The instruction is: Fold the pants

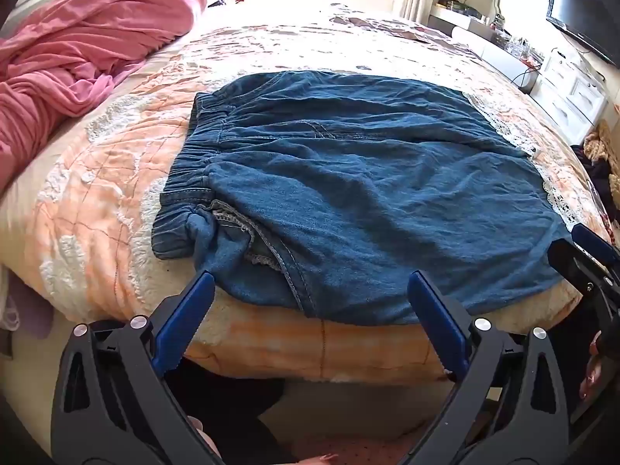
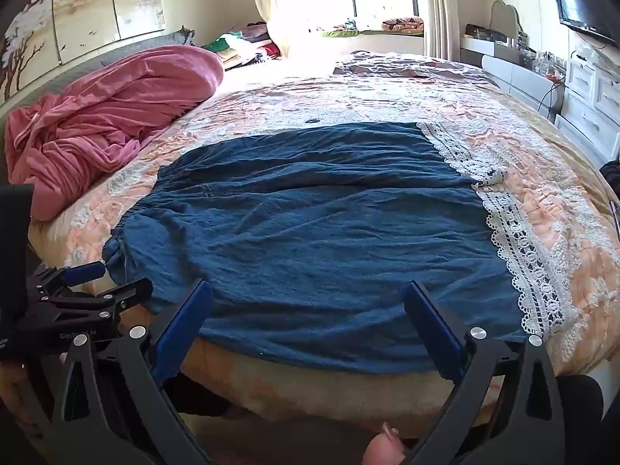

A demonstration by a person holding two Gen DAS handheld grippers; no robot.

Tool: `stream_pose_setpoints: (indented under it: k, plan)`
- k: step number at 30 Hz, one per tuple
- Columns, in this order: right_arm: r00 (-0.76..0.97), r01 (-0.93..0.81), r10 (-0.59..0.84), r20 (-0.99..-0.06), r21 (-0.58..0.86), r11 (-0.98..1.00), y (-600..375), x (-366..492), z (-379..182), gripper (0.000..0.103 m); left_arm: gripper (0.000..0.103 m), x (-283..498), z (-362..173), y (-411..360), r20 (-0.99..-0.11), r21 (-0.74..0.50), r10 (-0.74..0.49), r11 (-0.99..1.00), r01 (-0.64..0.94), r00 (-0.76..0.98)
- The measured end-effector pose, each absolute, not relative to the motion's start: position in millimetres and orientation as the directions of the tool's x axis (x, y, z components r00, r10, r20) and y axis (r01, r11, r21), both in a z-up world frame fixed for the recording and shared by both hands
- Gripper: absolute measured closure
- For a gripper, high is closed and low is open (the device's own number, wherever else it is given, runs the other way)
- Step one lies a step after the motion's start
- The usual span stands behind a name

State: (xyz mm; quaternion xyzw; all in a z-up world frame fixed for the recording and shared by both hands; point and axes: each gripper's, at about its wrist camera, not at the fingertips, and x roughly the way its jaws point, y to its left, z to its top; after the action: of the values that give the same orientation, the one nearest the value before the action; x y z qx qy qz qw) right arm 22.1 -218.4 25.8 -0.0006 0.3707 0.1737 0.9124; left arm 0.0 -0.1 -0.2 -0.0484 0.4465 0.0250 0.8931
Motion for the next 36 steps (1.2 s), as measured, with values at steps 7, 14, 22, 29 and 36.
stream_pose_setpoints:
  k: [7,14,22,29,36]
  plan:
    - [0.646,-0.316,0.323,-0.691,0.143,0.938,-221.3,26.2,25.6,0.004,0.009,-0.3,2.7,-4.1,-0.799,-0.056,0.014,0.994,-0.098,0.601]
    - [0.667,-0.316,0.307,-0.679,0.115,0.942,-218.5,17.3,26.4,0.004,0.009,-3.6,6.2,-0.7,-0.788,-0.074,-0.002,0.993,-0.090,0.616]
    - [0.668,-0.312,0.303,-0.680,0.113,0.943,-218.2,16.8,27.3,0.004,0.009,-4.0,8.0,-1.4,-0.786,-0.066,0.008,0.993,-0.096,0.618]
    - [0.669,-0.307,0.301,-0.680,0.116,0.945,-220.4,16.2,27.7,0.004,0.009,-3.4,9.3,-1.4,-0.784,-0.061,0.011,0.994,-0.095,0.620]
    - [0.667,-0.308,0.301,-0.681,0.116,0.944,-220.6,16.2,27.0,0.004,0.009,-4.5,9.9,-0.7,-0.783,-0.058,0.017,0.993,-0.100,0.622]
